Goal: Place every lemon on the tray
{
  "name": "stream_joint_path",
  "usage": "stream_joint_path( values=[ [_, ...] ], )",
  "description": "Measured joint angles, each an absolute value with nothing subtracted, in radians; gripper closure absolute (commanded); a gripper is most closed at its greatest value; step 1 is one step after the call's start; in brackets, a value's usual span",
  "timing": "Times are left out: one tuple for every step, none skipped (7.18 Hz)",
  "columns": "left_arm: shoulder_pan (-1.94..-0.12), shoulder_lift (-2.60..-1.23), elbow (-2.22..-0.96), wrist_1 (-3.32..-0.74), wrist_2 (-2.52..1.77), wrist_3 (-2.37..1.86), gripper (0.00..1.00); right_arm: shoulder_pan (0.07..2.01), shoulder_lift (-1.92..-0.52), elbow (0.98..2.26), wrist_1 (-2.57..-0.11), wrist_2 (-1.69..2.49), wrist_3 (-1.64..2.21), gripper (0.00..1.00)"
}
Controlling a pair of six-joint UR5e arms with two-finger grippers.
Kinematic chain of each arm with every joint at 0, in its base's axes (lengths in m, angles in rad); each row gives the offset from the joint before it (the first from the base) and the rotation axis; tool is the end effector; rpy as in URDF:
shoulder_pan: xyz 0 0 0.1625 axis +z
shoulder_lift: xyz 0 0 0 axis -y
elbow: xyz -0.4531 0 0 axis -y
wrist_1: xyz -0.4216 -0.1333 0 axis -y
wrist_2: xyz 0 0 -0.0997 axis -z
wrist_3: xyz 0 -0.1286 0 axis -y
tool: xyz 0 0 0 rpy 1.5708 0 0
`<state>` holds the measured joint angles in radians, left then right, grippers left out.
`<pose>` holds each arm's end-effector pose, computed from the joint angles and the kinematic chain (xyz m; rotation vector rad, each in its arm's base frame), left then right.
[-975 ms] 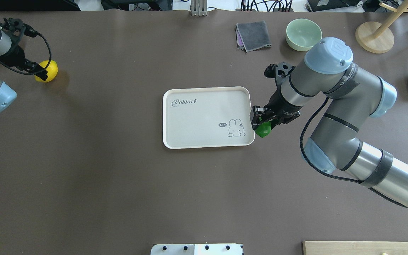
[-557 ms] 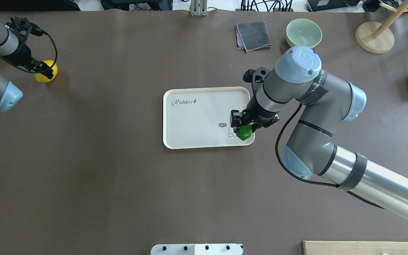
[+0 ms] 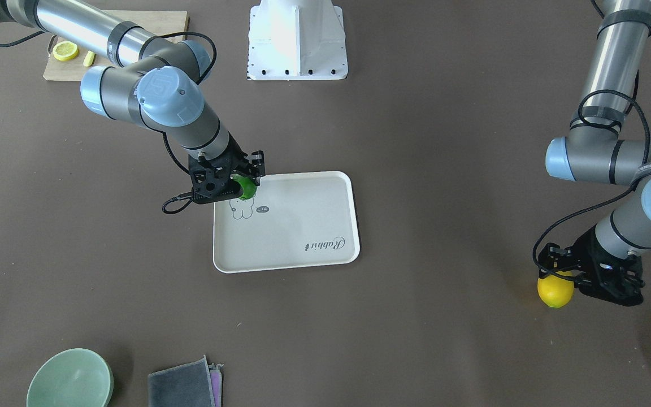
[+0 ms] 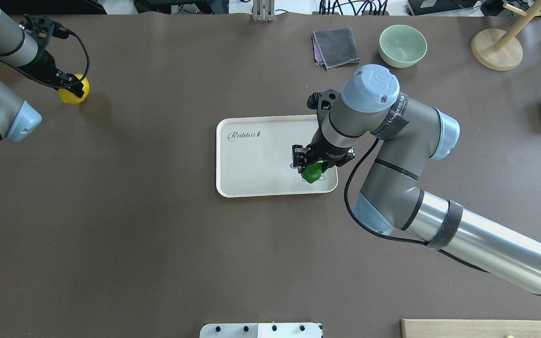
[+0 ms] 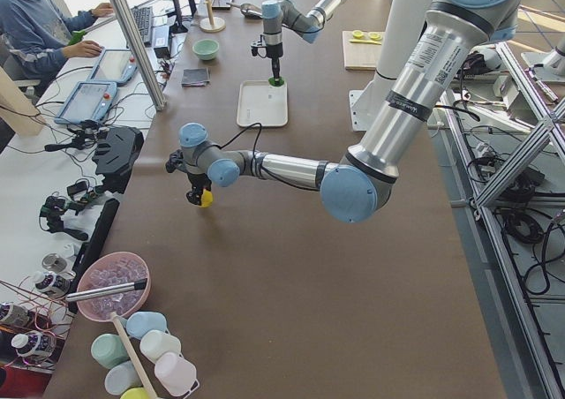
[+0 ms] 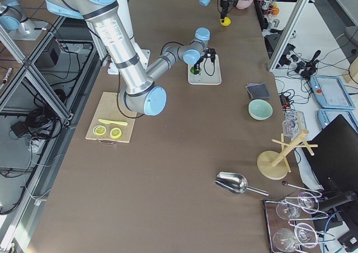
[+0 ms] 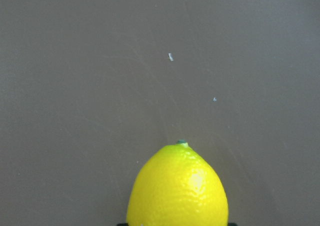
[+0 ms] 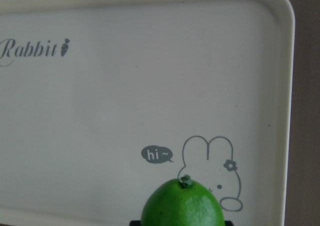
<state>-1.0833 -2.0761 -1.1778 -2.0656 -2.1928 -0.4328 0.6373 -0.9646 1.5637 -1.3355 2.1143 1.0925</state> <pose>0.3137 -0.7163 0.5407 0.2588 0.8014 0.2402 -0.5669 -0.5028 0.2972 -0.0033 -0.9587 -0.0800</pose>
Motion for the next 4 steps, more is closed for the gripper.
stream_joint_path(
  values=[
    [-1.077, -2.088, -1.238, -2.053, -2.238, -0.537, 1.00, 0.637, -0.959, 1.553, -1.337, 2.081, 1.093, 0.01],
    [-1.053, -2.097, -1.298, -2.045, -2.278, -0.654, 1.00, 0.637, -0.952, 1.540, -1.339, 2.060, 1.096, 0.00],
    [-0.999, -2.106, -1.360, -2.043, -2.292, -0.788, 1.00, 0.637, -0.944, 1.528, -1.337, 2.051, 1.103, 0.00],
    [-0.928, -2.121, -1.415, -2.043, -2.268, -0.921, 1.00, 0.639, -0.941, 1.523, -1.335, 2.049, 1.107, 0.00]
  ],
)
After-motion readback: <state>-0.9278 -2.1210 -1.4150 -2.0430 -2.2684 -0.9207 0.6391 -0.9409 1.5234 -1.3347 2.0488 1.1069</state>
